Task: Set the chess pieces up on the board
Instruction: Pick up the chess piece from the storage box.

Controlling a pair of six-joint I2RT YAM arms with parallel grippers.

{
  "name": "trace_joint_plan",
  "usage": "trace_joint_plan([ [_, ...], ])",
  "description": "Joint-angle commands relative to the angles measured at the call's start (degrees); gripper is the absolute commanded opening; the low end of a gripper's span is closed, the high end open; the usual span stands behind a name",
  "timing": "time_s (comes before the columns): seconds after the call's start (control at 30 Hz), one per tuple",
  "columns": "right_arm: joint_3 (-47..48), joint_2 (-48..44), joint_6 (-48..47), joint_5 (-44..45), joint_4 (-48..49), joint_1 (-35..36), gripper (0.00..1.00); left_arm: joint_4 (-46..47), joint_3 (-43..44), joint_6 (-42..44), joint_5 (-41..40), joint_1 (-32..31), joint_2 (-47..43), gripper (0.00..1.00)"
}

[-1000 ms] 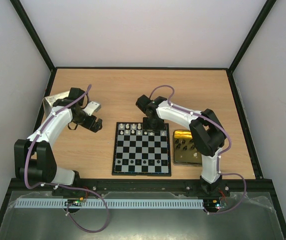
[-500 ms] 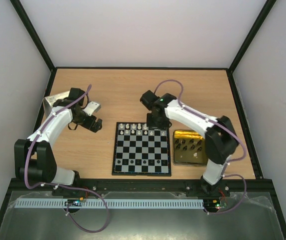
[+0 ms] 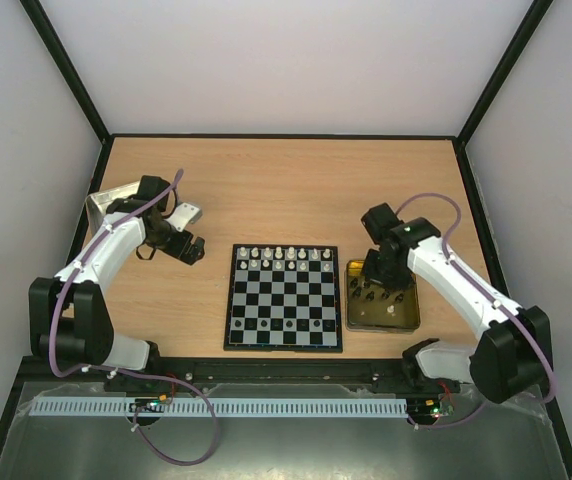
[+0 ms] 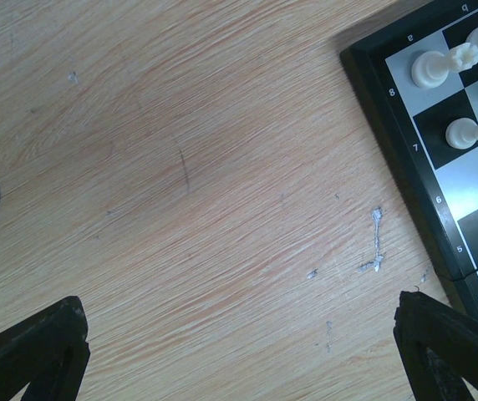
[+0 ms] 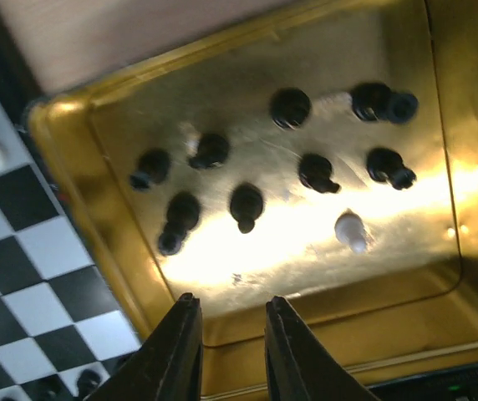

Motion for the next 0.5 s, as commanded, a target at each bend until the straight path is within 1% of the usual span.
trace_joint_plan([
  [0.0,-5.70,-3.53,2.86,-1.57,-0.20,-2.35,0.21,-0.82,0.00,-0.04,0.87,-0.23,0.96,0.99],
  [0.2,-13.17,-6.41,2.68,-3.89,3.11,-6.77,0.22,-1.73,0.60,0.37,0.36,-0.24,0.59,0.99],
  [0.47,-17.90,-8.51,2.71,-4.38,5.55,-10.13,0.22,-1.84,0.25,0.22,0.51,-0.24,0.51,0.99],
])
